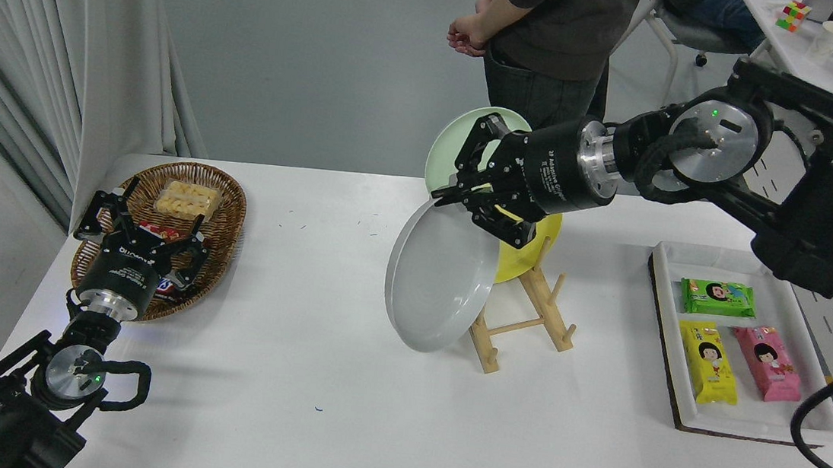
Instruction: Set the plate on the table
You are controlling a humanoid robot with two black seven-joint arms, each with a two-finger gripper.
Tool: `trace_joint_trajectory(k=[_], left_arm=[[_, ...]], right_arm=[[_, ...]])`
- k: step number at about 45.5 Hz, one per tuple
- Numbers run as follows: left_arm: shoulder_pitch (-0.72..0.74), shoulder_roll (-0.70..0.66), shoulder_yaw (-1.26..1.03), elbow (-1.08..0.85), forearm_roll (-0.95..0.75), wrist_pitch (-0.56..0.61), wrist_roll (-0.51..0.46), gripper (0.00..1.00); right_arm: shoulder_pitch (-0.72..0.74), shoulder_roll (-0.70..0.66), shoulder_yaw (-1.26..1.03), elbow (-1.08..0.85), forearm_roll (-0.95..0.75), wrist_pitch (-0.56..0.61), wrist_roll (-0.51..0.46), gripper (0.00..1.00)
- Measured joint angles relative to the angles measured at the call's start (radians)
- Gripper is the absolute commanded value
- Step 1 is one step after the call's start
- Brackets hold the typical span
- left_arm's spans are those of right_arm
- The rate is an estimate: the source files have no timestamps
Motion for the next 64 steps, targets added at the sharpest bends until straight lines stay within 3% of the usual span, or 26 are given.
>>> trace_joint_trajectory(k=[23,39,64], left_arm=[[0.000,0.000,0.000,0.000,0.000,0.000,0.000,0.98],[0.000,0.000,0.000,0.000,0.000,0.000,0.000,0.98],[0.000,0.000,0.000,0.000,0.000,0.000,0.000,0.98]], right_arm=[[-0.138,0.109,0.130,-0.016,-0.221,0.039,-0.015,0.00],[-0.144,0.144,0.105,-0.032,-0.234,0.063,-0.030,0.00],[-0.115,0.210,-0.035,-0.099,-0.280,0.215,-0.037,0.00]])
